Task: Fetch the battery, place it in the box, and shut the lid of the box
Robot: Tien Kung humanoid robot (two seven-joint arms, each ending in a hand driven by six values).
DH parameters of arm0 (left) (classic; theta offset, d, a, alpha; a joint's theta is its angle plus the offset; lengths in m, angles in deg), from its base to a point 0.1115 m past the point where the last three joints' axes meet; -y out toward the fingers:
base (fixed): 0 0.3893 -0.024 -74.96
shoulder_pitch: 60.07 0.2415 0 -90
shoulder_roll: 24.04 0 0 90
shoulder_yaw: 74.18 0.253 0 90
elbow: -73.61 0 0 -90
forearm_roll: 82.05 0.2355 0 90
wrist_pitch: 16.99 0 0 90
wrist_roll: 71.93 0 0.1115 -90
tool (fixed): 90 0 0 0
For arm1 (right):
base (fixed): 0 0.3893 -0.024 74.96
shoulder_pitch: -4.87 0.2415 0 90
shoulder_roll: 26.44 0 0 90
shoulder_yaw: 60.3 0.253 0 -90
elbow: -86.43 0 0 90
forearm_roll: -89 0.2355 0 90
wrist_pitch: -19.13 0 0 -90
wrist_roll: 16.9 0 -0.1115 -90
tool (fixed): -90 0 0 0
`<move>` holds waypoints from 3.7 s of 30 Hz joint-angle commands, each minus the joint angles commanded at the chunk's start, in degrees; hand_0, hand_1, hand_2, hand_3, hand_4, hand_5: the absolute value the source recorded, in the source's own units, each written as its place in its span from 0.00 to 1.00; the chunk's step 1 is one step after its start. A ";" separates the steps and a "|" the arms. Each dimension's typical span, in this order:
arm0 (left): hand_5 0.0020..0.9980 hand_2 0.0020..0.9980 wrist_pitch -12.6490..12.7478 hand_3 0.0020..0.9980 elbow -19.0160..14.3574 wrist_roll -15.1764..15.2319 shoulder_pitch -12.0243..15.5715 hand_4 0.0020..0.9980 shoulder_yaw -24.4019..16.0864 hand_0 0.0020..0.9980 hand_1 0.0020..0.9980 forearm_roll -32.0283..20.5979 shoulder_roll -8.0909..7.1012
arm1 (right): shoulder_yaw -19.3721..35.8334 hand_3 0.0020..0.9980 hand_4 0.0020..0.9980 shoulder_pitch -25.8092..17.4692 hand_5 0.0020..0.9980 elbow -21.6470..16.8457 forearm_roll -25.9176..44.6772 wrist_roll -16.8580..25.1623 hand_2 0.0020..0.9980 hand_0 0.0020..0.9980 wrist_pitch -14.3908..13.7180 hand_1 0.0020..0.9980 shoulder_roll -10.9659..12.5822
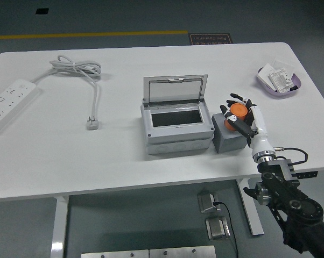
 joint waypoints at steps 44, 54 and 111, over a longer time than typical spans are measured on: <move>0.21 0.60 0.16 0.67 0.00 0.17 0.12 0.76 -0.14 0.59 0.62 -0.16 0.05 | -0.17 0.37 0.00 1.65 0.00 -3.03 -0.22 -1.47 0.45 0.49 -2.92 0.51 0.31; 0.21 0.60 0.24 0.67 0.00 0.13 0.26 0.76 -0.26 0.59 0.62 -0.08 -0.03 | -0.22 0.35 0.03 2.47 0.00 -5.52 -3.47 -2.59 0.44 0.50 -5.20 0.51 0.66; 0.22 0.60 0.44 0.67 0.00 -1.15 -0.12 0.77 -1.23 0.59 0.63 0.92 -1.11 | -24.66 0.48 0.26 22.49 0.00 0.77 -43.74 -19.53 0.45 0.23 2.17 0.29 -1.10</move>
